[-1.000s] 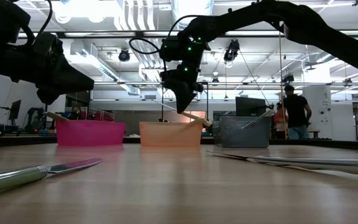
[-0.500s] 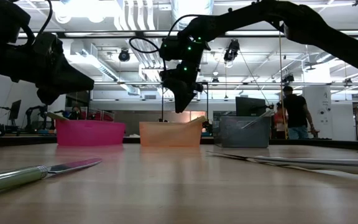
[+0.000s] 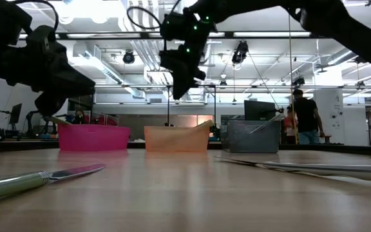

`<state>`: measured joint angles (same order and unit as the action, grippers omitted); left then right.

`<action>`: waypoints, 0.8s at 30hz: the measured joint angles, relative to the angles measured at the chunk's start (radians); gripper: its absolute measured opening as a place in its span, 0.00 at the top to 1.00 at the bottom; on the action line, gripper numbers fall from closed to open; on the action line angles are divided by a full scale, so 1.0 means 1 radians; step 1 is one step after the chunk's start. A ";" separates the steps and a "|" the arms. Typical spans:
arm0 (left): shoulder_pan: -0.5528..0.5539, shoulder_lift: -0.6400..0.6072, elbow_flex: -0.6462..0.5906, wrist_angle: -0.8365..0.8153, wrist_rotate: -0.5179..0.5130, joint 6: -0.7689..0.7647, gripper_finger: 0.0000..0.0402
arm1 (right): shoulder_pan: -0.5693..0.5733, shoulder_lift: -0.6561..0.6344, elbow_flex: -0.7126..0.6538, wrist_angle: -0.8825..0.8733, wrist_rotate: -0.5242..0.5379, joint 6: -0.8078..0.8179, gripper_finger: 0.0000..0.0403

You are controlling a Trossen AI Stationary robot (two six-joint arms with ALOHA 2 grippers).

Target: Sort silverware by color (type)

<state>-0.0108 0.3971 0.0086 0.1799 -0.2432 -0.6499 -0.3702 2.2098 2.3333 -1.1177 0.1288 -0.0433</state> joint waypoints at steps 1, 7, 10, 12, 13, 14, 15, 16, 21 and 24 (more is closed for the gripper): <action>-0.005 0.003 0.000 0.000 0.000 -0.018 0.82 | 0.013 -0.005 0.000 -0.001 0.002 0.000 0.82; -0.060 0.045 0.000 0.000 -0.003 -0.135 0.82 | 0.090 -0.047 0.000 0.001 0.003 -0.001 0.85; -0.105 0.073 0.000 0.011 -0.009 -0.174 0.82 | 0.123 -0.063 0.000 0.000 0.003 -0.001 0.85; -0.140 0.093 0.000 0.047 -0.016 -0.180 0.82 | 0.145 -0.072 0.000 0.000 0.003 -0.001 0.85; -0.159 0.104 0.000 0.069 -0.029 -0.180 0.82 | 0.155 -0.079 0.000 -0.001 0.004 0.000 0.85; -0.178 0.116 0.000 0.097 -0.042 -0.180 0.82 | 0.165 -0.083 0.000 0.001 0.006 0.003 0.84; -0.199 0.128 0.000 0.126 -0.057 -0.179 0.82 | 0.175 -0.088 0.000 0.001 0.006 0.006 0.84; -0.219 0.140 0.000 0.150 -0.070 -0.178 0.82 | 0.186 -0.092 0.000 0.001 0.006 0.009 0.84; -0.332 0.212 0.000 0.254 -0.150 -0.172 0.82 | 0.241 -0.095 0.000 0.001 0.008 0.034 0.84; -0.400 0.262 0.000 0.314 -0.209 -0.174 0.82 | 0.277 -0.095 0.000 0.001 0.042 0.053 0.85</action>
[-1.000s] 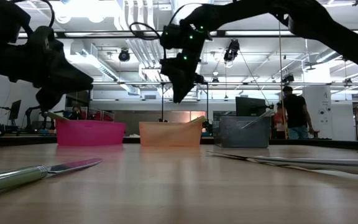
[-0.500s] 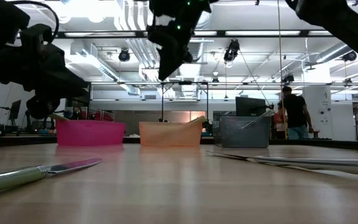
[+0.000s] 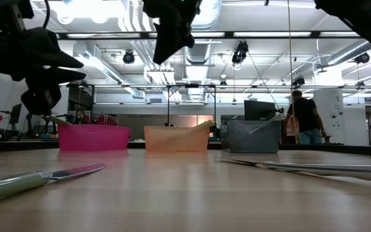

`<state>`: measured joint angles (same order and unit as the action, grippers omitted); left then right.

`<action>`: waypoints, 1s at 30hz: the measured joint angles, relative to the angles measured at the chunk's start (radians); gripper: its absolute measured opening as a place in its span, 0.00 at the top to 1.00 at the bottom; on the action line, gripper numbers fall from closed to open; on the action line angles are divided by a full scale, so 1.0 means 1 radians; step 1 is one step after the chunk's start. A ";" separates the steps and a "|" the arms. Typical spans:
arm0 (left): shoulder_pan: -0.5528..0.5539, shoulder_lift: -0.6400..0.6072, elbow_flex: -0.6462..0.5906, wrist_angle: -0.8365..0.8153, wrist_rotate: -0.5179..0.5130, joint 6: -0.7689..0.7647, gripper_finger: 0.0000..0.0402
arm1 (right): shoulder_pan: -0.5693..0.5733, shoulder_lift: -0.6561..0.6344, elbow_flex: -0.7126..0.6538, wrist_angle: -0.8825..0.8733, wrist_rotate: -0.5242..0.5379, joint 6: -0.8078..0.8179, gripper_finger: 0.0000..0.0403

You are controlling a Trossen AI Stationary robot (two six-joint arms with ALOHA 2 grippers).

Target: Sort silverware by color (type)

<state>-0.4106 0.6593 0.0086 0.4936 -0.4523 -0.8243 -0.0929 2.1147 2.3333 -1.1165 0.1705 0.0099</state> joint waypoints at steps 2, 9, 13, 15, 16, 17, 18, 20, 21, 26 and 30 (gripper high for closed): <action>-0.047 0.040 0.000 0.046 -0.036 -0.004 0.82 | 0.026 0.000 0.000 0.000 0.023 0.020 0.85; -0.183 0.202 0.054 0.112 -0.147 -0.004 0.82 | 0.121 0.000 0.000 0.000 0.064 0.092 0.85; -0.224 0.313 0.130 0.112 -0.166 0.022 0.82 | 0.176 0.000 0.000 0.000 0.067 0.135 0.85; -0.236 0.370 0.173 0.113 -0.166 0.055 0.82 | 0.203 0.000 0.000 0.000 0.067 0.158 0.85; -0.241 0.395 0.193 0.113 -0.166 0.075 0.82 | 0.216 0.000 0.000 -0.001 0.067 0.168 0.85; -0.244 0.422 0.214 0.113 -0.166 0.094 0.82 | 0.229 0.000 0.000 -0.002 0.067 0.180 0.85; -0.245 0.448 0.235 0.113 -0.166 0.110 0.82 | 0.242 0.000 -0.001 -0.003 0.068 0.186 0.85; -0.245 0.492 0.270 0.113 -0.165 0.135 0.82 | 0.266 0.000 -0.004 -0.005 0.075 0.204 0.85; -0.245 0.514 0.286 0.113 -0.162 0.146 0.82 | 0.279 0.000 -0.005 -0.007 0.088 0.212 0.85; -0.245 0.595 0.351 0.112 -0.159 0.215 0.82 | 0.338 0.000 -0.006 -0.054 0.192 0.245 0.85; -0.241 0.615 0.390 0.110 -0.159 0.278 0.82 | 0.374 0.001 -0.017 -0.076 0.221 0.275 0.85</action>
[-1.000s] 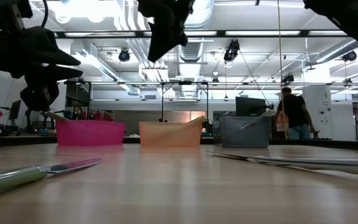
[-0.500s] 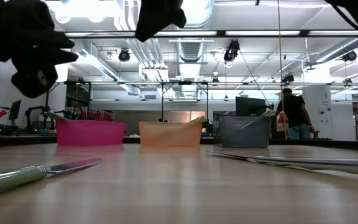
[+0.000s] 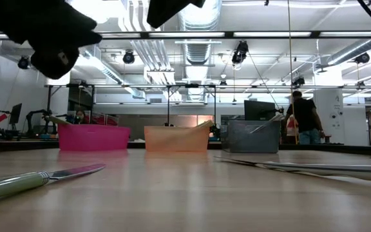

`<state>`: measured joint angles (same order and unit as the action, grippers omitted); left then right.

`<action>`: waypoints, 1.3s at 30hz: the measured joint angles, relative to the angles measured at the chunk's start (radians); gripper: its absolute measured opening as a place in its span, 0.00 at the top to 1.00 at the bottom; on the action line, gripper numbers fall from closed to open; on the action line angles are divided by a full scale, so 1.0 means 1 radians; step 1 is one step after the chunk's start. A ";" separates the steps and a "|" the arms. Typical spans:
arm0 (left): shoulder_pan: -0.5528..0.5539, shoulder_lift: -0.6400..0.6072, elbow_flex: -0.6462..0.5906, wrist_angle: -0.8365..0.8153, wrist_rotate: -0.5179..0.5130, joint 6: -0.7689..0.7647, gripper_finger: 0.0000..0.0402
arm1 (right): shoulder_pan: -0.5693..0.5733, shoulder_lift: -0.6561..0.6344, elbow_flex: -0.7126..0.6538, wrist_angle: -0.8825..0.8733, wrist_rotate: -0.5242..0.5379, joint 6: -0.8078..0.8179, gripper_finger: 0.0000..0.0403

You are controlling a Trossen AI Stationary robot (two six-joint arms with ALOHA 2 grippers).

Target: Sort silverware by color (type)

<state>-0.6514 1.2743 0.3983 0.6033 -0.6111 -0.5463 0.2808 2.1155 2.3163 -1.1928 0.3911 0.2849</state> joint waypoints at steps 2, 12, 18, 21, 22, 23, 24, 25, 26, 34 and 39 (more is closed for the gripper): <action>0.002 -0.006 0.013 -0.002 0.000 0.035 0.82 | 0.014 0.000 -0.010 -0.008 0.002 0.002 0.85; 0.126 -0.077 0.001 -0.019 0.026 0.129 0.82 | 0.051 0.000 -0.045 -0.049 0.003 0.003 0.85; 0.267 -0.117 0.000 -0.083 0.268 0.151 0.82 | 0.052 -0.004 -0.055 -0.084 0.002 -0.012 0.85; 0.285 -0.164 0.000 -0.162 0.307 0.127 0.83 | 0.048 -0.017 -0.055 -0.108 -0.007 0.009 0.85; 0.285 -0.181 0.000 -0.191 0.307 0.134 0.84 | 0.048 -0.022 -0.055 -0.116 -0.006 0.011 0.85; 0.285 -0.198 -0.001 -0.222 0.308 0.145 0.84 | 0.048 -0.029 -0.055 -0.123 -0.004 0.011 0.85; 0.285 -0.216 -0.001 -0.247 0.307 0.158 0.85 | 0.049 -0.035 -0.058 -0.122 0.000 0.011 0.85; 0.285 -0.234 -0.001 -0.271 0.307 0.165 0.86 | 0.052 -0.039 -0.063 -0.117 0.007 0.011 0.85; 0.285 -0.253 -0.001 -0.308 0.307 0.168 0.87 | 0.055 -0.045 -0.070 -0.113 0.017 0.011 0.85; 0.280 -0.384 -0.001 -0.715 0.311 -0.218 0.90 | 0.061 -0.052 -0.135 -0.092 0.021 0.083 0.86; 0.267 -0.407 -0.001 -0.863 0.316 -0.317 0.90 | 0.063 -0.053 -0.149 -0.093 0.018 0.126 0.86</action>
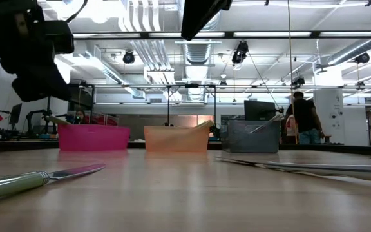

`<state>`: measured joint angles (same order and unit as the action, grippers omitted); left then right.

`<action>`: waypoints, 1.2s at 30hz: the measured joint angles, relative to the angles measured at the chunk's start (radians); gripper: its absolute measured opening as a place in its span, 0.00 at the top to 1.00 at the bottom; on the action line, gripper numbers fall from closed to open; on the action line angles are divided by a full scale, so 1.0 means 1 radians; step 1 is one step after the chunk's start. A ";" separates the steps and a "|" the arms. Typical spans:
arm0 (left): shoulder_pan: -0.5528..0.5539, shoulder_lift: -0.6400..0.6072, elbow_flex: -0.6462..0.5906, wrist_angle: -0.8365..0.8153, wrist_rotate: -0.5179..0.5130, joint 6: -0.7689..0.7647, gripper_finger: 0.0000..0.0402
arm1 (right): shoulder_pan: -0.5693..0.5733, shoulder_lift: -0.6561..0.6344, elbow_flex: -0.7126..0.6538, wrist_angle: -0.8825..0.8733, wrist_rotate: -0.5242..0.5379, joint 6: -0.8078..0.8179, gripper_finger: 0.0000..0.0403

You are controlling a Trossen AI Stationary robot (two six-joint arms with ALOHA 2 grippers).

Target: Sort silverware by color (type)

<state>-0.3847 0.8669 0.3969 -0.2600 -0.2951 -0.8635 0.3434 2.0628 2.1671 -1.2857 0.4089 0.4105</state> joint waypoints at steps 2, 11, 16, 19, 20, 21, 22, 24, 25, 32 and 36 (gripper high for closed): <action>0.000 0.000 0.000 -0.023 0.000 -0.001 0.90 | 0.000 0.000 -0.001 -0.012 -0.017 0.015 0.86; 0.006 0.001 0.000 -0.026 0.008 0.071 0.90 | 0.019 0.000 -0.004 -0.110 -0.050 0.074 0.86; 0.024 -0.013 0.000 -0.067 0.008 0.124 0.90 | 0.019 0.000 -0.004 -0.134 -0.050 0.066 0.86; 0.042 -0.039 0.000 -0.088 0.006 0.180 0.90 | 0.016 -0.005 -0.005 -0.149 -0.050 0.051 0.86; 0.050 -0.050 0.000 -0.086 0.002 0.200 0.90 | 0.013 -0.008 -0.007 -0.151 -0.050 0.051 0.86; 0.057 -0.064 0.000 -0.088 0.001 0.220 0.90 | 0.011 -0.013 -0.009 -0.150 -0.050 0.051 0.86; 0.060 -0.079 0.000 -0.092 -0.001 0.238 0.90 | 0.010 -0.019 -0.012 -0.148 -0.048 0.050 0.86; 0.061 -0.113 -0.002 -0.102 -0.001 0.263 0.90 | 0.007 -0.027 -0.015 -0.148 -0.042 0.050 0.86; 0.061 -0.132 -0.010 -0.095 -0.004 0.274 0.90 | 0.007 -0.029 -0.016 -0.146 -0.042 0.050 0.86; 0.103 -0.244 -0.180 0.342 -0.039 0.443 0.90 | 0.001 -0.030 -0.018 -0.133 0.010 0.036 0.86; 0.185 -0.263 -0.261 0.571 0.048 0.537 0.90 | -0.017 -0.030 -0.018 -0.107 0.011 0.023 0.86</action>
<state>-0.2000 0.6039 0.1357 0.3112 -0.2470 -0.3264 0.3261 2.0327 2.1494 -1.3928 0.4202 0.4339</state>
